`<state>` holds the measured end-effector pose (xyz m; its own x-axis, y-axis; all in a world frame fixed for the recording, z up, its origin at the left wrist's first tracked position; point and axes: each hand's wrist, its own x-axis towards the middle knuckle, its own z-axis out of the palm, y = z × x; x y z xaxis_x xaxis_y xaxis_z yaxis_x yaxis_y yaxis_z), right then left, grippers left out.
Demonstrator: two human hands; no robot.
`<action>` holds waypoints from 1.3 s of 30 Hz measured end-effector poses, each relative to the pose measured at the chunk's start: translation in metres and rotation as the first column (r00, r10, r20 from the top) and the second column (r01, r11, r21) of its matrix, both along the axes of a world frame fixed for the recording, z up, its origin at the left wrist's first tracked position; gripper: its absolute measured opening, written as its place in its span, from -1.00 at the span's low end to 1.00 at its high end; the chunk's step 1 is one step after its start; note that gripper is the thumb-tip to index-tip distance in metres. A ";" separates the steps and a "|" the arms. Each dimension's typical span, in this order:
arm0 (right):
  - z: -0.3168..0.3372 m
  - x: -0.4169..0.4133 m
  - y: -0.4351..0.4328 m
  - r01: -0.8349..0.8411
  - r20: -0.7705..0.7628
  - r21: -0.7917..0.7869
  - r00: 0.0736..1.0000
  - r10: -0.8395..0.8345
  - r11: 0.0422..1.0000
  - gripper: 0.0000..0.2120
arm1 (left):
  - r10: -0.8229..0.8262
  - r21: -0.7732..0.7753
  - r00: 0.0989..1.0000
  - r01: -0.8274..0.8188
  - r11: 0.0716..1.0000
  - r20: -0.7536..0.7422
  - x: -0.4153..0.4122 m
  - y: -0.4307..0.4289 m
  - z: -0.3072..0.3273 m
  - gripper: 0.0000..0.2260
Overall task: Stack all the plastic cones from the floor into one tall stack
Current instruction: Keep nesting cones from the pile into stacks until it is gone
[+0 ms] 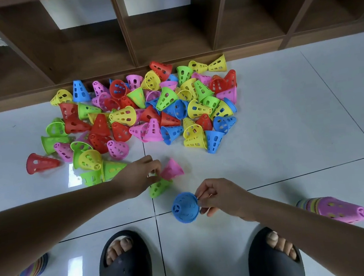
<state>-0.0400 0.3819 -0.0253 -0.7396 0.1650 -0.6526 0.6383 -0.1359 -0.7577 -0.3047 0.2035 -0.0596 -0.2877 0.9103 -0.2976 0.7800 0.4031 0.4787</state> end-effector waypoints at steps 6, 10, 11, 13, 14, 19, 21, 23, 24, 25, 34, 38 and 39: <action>-0.002 -0.025 0.036 0.111 -0.027 0.072 0.994 -0.110 0.991 -0.87 | 0.058 0.036 0.994 -0.061 0.997 0.096 0.000 0.003 0.011 -0.78; -0.005 -0.041 0.062 0.149 -0.064 0.289 0.989 -0.136 0.946 -0.90 | 0.097 0.067 0.978 -0.111 0.992 0.183 0.003 0.003 0.023 -0.82; -0.007 -0.045 0.070 0.140 -0.063 0.389 0.990 -0.126 0.910 -0.87 | 0.110 0.067 0.971 -0.127 0.990 0.211 0.005 0.004 0.027 -0.83; -0.012 -0.050 0.085 0.091 -0.079 0.628 0.995 -0.053 0.773 -0.81 | 0.136 0.072 0.949 -0.163 0.984 0.286 0.010 0.006 0.038 -0.86; -0.015 -0.052 0.091 0.070 -0.098 0.721 0.995 0.001 0.689 -0.78 | 0.151 0.076 0.931 -0.187 0.979 0.333 0.013 0.007 0.044 -0.87; -0.034 -0.051 0.116 -0.052 -0.019 0.854 0.991 0.131 0.518 -0.67 | 0.226 0.059 0.782 -0.317 0.946 0.581 0.032 0.013 0.068 -0.86; -0.042 -0.048 0.119 -0.116 0.043 0.845 0.988 0.150 0.523 -0.66 | 0.236 0.029 0.708 -0.340 0.940 0.666 0.037 0.012 0.070 -0.82; -0.046 -0.045 0.119 -0.120 0.045 0.844 0.987 0.152 0.523 -0.69 | 0.238 -0.025 0.577 -0.352 0.936 0.781 0.044 0.010 0.071 -0.74; -0.048 -0.043 0.118 -0.104 0.033 0.847 0.989 0.144 0.522 -0.72 | 0.242 -0.062 0.493 -0.353 0.934 0.835 0.048 0.009 0.071 -0.73; -0.048 -0.040 0.116 -0.089 0.022 0.849 0.991 0.133 0.521 -0.76 | 0.254 -0.105 0.416 -0.348 0.932 0.873 0.052 0.007 0.071 -0.77; -0.013 -0.025 0.085 0.292 -0.177 0.616 0.956 -0.233 0.732 -0.84 | 0.274 -0.218 0.409 -0.177 0.960 0.870 0.066 -0.006 0.062 -0.86; 0.017 -0.023 0.069 0.448 -0.250 0.078 0.873 -0.418 0.891 -0.79 | 0.313 -0.232 0.559 -0.212 0.949 0.768 0.072 -0.009 0.051 -0.84; 0.023 -0.021 0.065 0.433 -0.235 -0.040 0.872 -0.430 0.900 -0.79 | 0.341 -0.245 0.576 -0.239 0.940 0.743 0.074 -0.008 0.049 -0.82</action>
<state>-0.0614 0.4471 -0.0027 -0.7225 0.5099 -0.4669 0.3246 -0.3461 -0.8803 -0.2310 0.1952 -0.0109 -0.1507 0.7679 -0.6225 -0.0207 0.6272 0.7786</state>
